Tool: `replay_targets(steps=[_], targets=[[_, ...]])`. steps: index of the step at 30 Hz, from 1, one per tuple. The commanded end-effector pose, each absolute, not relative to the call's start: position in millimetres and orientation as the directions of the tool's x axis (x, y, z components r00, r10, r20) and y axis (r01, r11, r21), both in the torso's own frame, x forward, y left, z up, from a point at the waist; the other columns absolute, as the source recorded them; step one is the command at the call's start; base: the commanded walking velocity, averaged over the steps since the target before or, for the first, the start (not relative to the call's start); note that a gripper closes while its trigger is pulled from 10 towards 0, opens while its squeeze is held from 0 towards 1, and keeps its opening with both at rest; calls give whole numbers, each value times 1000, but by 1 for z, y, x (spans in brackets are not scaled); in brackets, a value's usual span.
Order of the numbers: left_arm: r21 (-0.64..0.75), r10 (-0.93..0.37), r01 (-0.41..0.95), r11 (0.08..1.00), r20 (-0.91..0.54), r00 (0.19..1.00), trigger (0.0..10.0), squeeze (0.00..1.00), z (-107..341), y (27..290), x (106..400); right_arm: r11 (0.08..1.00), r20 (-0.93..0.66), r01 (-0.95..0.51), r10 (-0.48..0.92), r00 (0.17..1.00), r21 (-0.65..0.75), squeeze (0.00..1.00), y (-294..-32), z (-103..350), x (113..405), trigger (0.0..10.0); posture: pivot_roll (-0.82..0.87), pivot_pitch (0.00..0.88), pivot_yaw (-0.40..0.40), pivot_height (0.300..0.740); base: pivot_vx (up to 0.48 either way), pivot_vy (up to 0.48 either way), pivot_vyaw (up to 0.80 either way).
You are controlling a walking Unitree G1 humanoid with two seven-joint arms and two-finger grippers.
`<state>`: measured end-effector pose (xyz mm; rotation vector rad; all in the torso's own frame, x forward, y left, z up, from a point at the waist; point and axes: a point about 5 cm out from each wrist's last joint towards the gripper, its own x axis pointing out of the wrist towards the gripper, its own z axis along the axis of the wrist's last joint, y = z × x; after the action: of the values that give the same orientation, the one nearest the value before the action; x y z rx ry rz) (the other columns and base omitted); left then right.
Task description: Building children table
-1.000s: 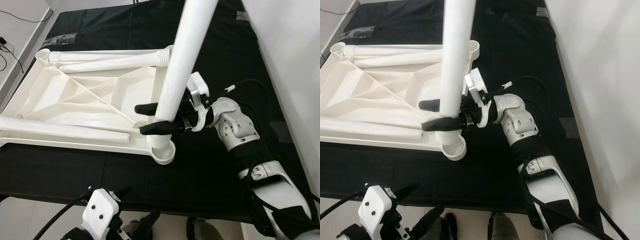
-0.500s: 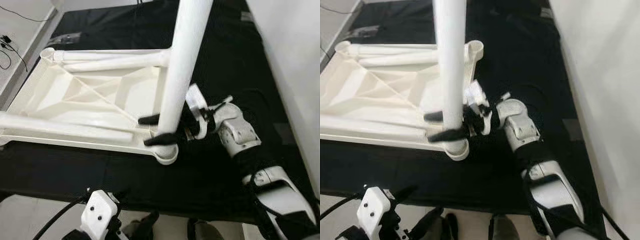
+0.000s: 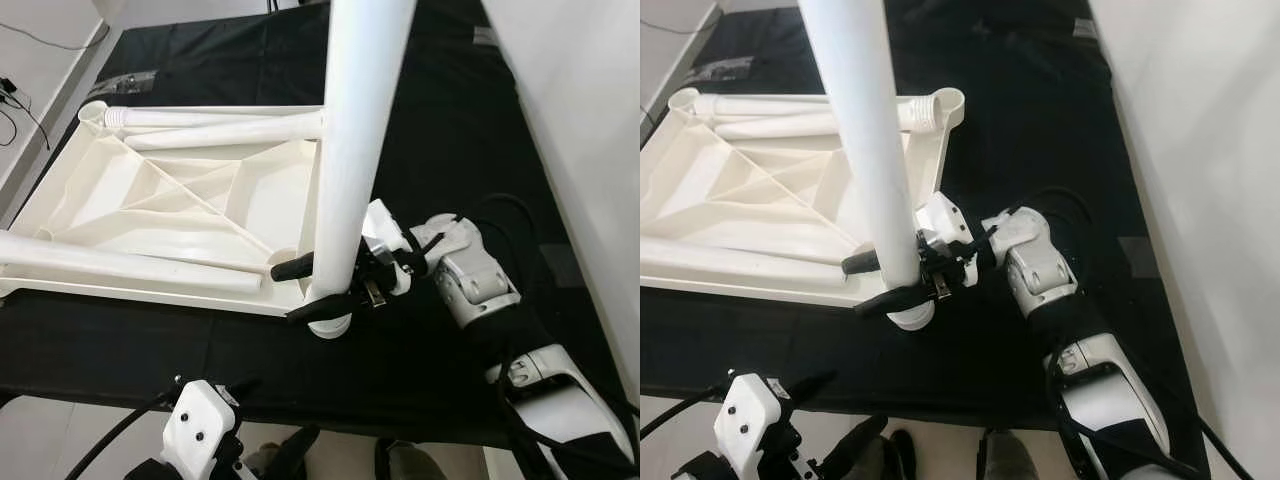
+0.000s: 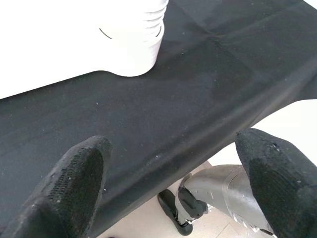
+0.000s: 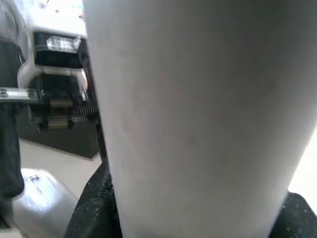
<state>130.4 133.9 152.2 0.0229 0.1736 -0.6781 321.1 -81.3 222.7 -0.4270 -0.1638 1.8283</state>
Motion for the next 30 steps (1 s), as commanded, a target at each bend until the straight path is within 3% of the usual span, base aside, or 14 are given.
replay_targets(steps=[1, 7, 15, 18, 20, 24, 26, 30], targets=[[-37, -626, 633, 773, -199, 754, 10000, 0, 150, 136, 128, -318, -354, -921, 907, -226, -226, 0, -87, 190, 320, 10000, 51, 303, 96, 740, 0, 0, 0], [-38, -626, 632, 774, -196, 755, 10000, 0, 151, 136, 128, -416, -523, -878, 816, -245, -238, 0, -92, 194, 319, 10000, 47, 309, 95, 740, 0, 0, 0], [-38, -625, 631, 775, -192, 757, 10000, 0, 151, 135, 129, -434, -542, -871, 800, -257, -229, 0, -87, 204, 322, 10000, 47, 312, 89, 740, 0, 0, 0], [-38, -624, 629, 776, -190, 758, 10000, 0, 152, 135, 129, -397, -511, -896, 822, -251, -198, 0, -84, 206, 327, 10000, 46, 312, 85, 740, 0, 0, 0], [-38, -623, 628, 777, -188, 759, 10000, 0, 152, 135, 129, -311, -473, -942, 854, -218, -127, 0, -80, 201, 333, 10000, 45, 314, 84, 740, 0, 0, 0], [-38, -623, 628, 777, -187, 760, 10000, 0, 152, 134, 129, -264, -465, -960, 865, -191, -96, 0, -78, 198, 335, 10000, 46, 317, 83, 740, 0, 0, 0], [-38, -622, 628, 778, -187, 760, 10000, 0, 152, 135, 128, -166, -459, -985, 879, -129, -42, 0, -75, 189, 339, 10000, 46, 318, 82, 740, 0, 0, 0], [-38, -622, 627, 778, -187, 760, 10000, 0, 153, 134, 128, -105, -453, -994, 887, -90, -9, 0, -73, 182, 341, 10000, 47, 319, 82, 740, 0, 0, 0]])
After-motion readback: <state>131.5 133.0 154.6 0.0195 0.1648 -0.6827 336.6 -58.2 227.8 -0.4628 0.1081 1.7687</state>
